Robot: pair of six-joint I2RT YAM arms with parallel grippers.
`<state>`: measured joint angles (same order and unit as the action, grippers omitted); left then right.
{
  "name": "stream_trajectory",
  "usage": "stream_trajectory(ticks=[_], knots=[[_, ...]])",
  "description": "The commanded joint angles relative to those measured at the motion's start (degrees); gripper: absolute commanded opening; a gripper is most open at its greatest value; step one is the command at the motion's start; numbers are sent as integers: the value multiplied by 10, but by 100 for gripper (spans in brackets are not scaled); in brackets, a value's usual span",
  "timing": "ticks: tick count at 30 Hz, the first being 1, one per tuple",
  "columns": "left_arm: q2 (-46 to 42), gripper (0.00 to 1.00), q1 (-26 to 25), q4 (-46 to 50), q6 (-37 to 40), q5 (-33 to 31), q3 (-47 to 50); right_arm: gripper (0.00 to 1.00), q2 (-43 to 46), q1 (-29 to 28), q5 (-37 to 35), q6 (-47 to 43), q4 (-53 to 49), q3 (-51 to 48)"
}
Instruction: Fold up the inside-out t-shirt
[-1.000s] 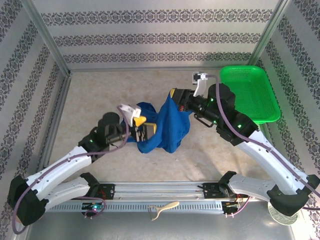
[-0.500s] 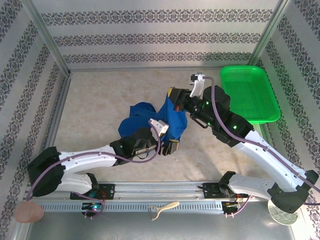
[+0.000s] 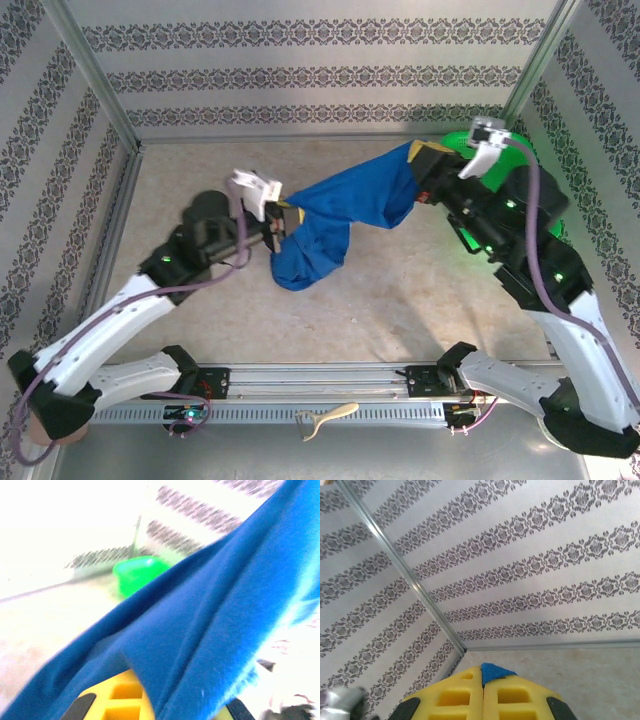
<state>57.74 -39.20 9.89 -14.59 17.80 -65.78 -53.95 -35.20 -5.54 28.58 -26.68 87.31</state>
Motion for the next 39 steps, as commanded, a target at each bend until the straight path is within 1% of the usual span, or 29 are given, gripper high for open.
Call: stream_trajectory(ticks=[1,5,7,10,13,15,17,19,20,22,23,24,25,26,30,31,33,35,37,39], knots=[[-8,0,10,132,40,136,-74,0,8,4,35,-22,-15,21],[-7,0,14,131,24,183,-116,0,16,-1,55,-12,-7,47],[-2,0,22,111,6,198,-114,0,14,-2,55,-13,-7,64],[12,0,54,84,-12,203,-91,0,-4,-2,47,-24,-12,79],[47,0,116,48,-35,206,-52,0,-40,2,31,-38,-12,69],[90,0,175,-5,-70,219,-23,0,-80,19,21,-47,-7,54],[146,0,222,-59,-101,232,-16,0,-131,57,23,-39,3,44],[215,0,256,-94,-121,236,-39,0,-200,115,52,-20,7,50],[244,4,266,-100,-127,235,-56,3,-228,140,76,-12,7,59],[296,44,280,-98,-133,233,-99,43,-280,172,106,-2,-7,79],[308,55,283,-96,-133,230,-112,50,-289,178,115,-2,-12,81],[315,65,284,-87,-131,223,-123,54,-289,178,124,-6,-14,76],[314,75,284,-83,-129,215,-126,55,-283,172,133,-8,-14,63],[310,80,284,-81,-129,211,-123,55,-271,163,137,-12,-14,48],[251,98,284,-91,-141,192,-55,55,-206,91,112,-22,4,-80],[230,100,284,-94,-149,187,-31,55,-196,67,105,-16,21,-120],[189,100,284,-90,-166,176,17,55,-189,20,88,-9,44,-184],[141,100,283,-76,-183,156,69,55,-204,-23,62,-5,60,-224],[89,100,283,-48,-194,131,120,55,-243,-54,55,5,73,-242],[42,100,283,-21,-204,110,162,57,-295,-80,48,4,70,-230]])
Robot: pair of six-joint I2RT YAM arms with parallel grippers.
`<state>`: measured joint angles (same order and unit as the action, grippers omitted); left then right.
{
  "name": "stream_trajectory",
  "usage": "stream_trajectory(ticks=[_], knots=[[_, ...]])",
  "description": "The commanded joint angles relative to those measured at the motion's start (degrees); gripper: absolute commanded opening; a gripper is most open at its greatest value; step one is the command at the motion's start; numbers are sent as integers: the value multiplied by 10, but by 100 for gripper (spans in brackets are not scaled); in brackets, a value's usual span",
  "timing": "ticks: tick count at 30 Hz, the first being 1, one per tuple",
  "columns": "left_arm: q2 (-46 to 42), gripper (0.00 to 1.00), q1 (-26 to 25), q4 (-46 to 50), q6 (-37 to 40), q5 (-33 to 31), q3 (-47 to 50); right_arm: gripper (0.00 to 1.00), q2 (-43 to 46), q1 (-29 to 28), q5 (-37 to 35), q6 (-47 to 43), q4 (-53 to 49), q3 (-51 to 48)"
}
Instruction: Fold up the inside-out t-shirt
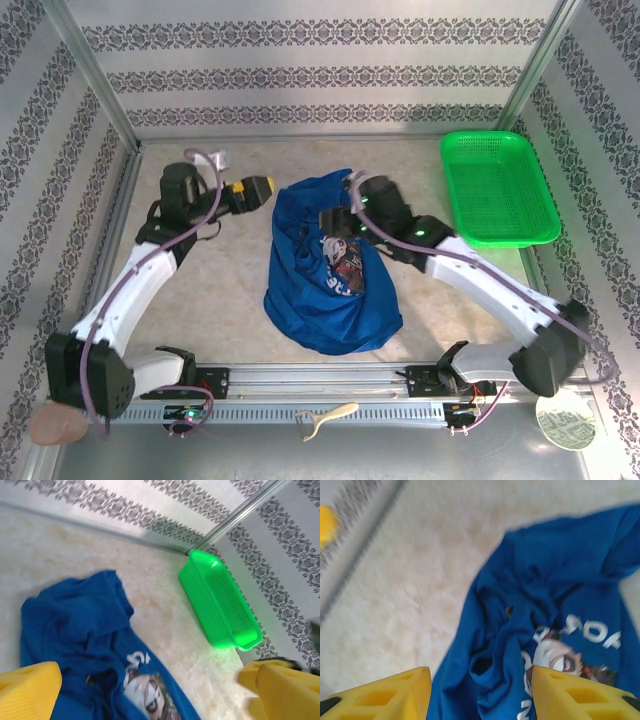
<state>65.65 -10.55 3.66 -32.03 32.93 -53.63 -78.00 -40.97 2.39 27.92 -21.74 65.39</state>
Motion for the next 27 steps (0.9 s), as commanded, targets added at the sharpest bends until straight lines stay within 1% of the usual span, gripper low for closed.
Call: stream_trajectory(ticks=[1,4,6,7,9,10,12,13,14,17,19,22,24,27], knots=[[-60,100,-4,47,-33,-45,68,57,-82,-35,-40,8,13,3],[-115,100,-4,55,-44,-59,129,60,-175,-57,-63,-4,-22,59],[-129,100,-5,54,-53,-60,157,60,-226,-63,-81,-4,-45,94],[-128,100,-6,45,-60,-53,174,60,-249,-63,-85,-4,-49,104],[-119,100,-12,36,-64,-51,194,53,-285,-59,-81,-7,-52,120],[-110,100,-19,29,-64,-50,204,44,-301,-54,-73,-11,-52,127],[-87,100,-45,12,-69,-55,225,3,-317,-38,-52,-21,-51,139],[-70,100,-65,3,-70,-64,234,0,-317,-28,-39,-27,-48,142],[-55,100,-85,-4,-68,-76,238,0,-308,-17,-28,-32,-42,143],[17,100,-163,-7,-51,-143,228,0,-246,24,18,-32,-9,137],[86,100,-197,-3,-44,-183,203,0,-194,52,75,-20,17,135],[178,98,-216,31,-46,-261,157,0,-124,86,133,6,34,130],[219,91,-216,50,-57,-297,132,0,-77,104,151,28,48,106],[251,78,-213,109,-61,-333,88,0,-7,147,146,68,58,42]])
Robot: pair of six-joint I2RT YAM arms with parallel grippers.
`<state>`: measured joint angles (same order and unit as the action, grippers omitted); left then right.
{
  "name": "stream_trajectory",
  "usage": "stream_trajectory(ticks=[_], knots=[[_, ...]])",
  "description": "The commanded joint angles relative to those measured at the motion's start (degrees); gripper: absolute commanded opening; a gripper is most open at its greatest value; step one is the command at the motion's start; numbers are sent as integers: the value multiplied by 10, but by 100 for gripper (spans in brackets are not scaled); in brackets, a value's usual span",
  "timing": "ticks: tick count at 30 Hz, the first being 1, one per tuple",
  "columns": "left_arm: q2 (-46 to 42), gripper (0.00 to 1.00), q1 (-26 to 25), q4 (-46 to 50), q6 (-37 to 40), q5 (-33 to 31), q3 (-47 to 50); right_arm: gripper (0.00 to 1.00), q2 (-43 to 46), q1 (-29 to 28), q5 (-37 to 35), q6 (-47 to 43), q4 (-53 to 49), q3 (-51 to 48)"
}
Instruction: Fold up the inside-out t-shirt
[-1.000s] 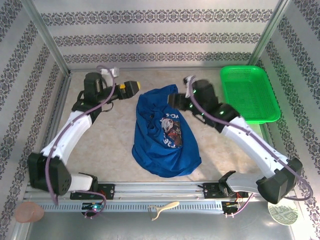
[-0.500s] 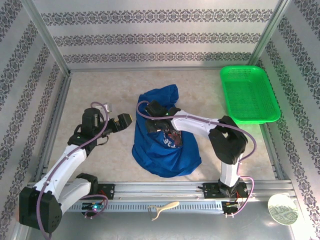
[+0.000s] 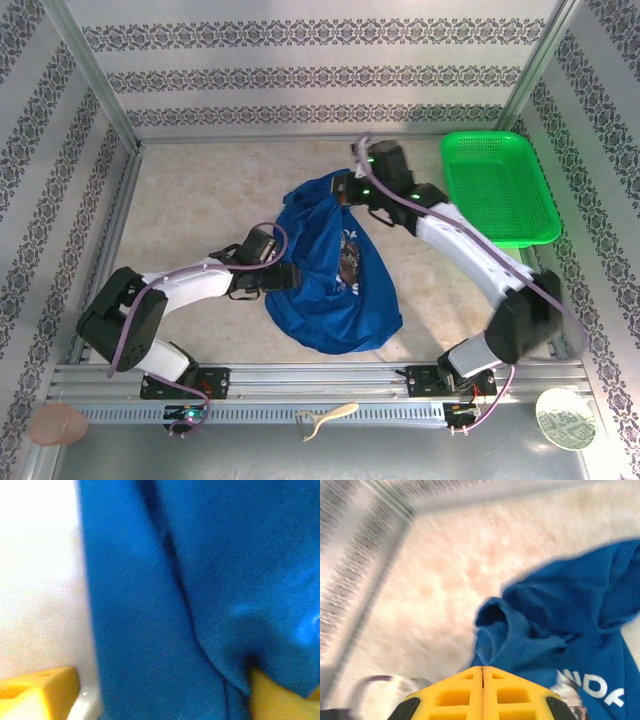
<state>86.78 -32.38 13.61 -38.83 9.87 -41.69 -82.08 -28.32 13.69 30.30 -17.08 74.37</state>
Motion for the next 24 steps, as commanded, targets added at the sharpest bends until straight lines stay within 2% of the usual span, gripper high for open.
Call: stream_trajectory(ticks=[1,4,7,8,10,12,17,21,24], knots=[[45,77,8,40,10,-113,-50,0,57,38,26,64,16,-77],[45,76,16,105,33,-117,-96,0,91,84,24,111,21,-153],[40,79,33,171,64,-121,-141,0,87,99,16,127,9,-206],[36,80,38,188,72,-122,-151,4,80,98,14,126,0,-216],[26,84,53,221,99,-114,-174,27,68,94,6,119,-48,-225],[15,87,64,239,121,-104,-188,42,75,74,-18,114,-80,-227],[-17,96,68,270,155,-44,-216,54,69,-4,-80,60,-178,-162],[-43,100,67,235,163,8,-208,60,5,-46,-115,11,-227,-88],[-42,100,63,188,177,40,-200,61,-59,-49,-108,11,-224,-53]])
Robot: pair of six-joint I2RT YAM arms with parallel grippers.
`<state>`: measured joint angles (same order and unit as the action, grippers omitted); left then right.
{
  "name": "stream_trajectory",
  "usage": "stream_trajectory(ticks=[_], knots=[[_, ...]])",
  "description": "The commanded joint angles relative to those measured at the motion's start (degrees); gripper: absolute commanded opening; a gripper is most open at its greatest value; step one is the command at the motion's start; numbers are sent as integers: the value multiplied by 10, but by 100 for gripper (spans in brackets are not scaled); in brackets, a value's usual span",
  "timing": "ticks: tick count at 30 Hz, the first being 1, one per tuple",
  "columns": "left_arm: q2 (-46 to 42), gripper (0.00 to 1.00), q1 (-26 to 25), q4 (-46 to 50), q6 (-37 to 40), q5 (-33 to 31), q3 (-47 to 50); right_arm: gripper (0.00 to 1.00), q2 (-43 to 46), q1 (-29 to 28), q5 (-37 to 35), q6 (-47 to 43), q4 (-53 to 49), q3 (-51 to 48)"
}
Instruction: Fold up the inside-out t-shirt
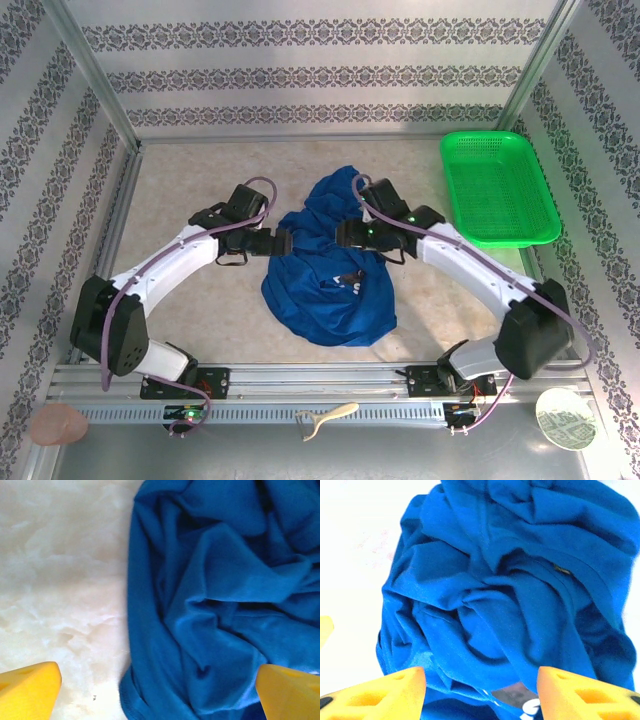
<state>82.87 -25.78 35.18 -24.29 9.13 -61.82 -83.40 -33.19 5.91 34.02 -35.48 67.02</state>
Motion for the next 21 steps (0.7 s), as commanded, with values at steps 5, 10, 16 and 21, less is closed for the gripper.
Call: stream_trajectory(ticks=[5,10,16,21], knots=[[69,100,-24,-78,85,73,-34,60,-130,11,-29,4,-14,25],[159,100,-54,-87,128,70,-96,38,-150,38,13,32,35,-10],[264,95,-66,-82,129,24,-175,0,-127,67,60,30,53,-31],[324,32,-65,-48,109,26,-266,0,-89,77,94,26,48,-38]])
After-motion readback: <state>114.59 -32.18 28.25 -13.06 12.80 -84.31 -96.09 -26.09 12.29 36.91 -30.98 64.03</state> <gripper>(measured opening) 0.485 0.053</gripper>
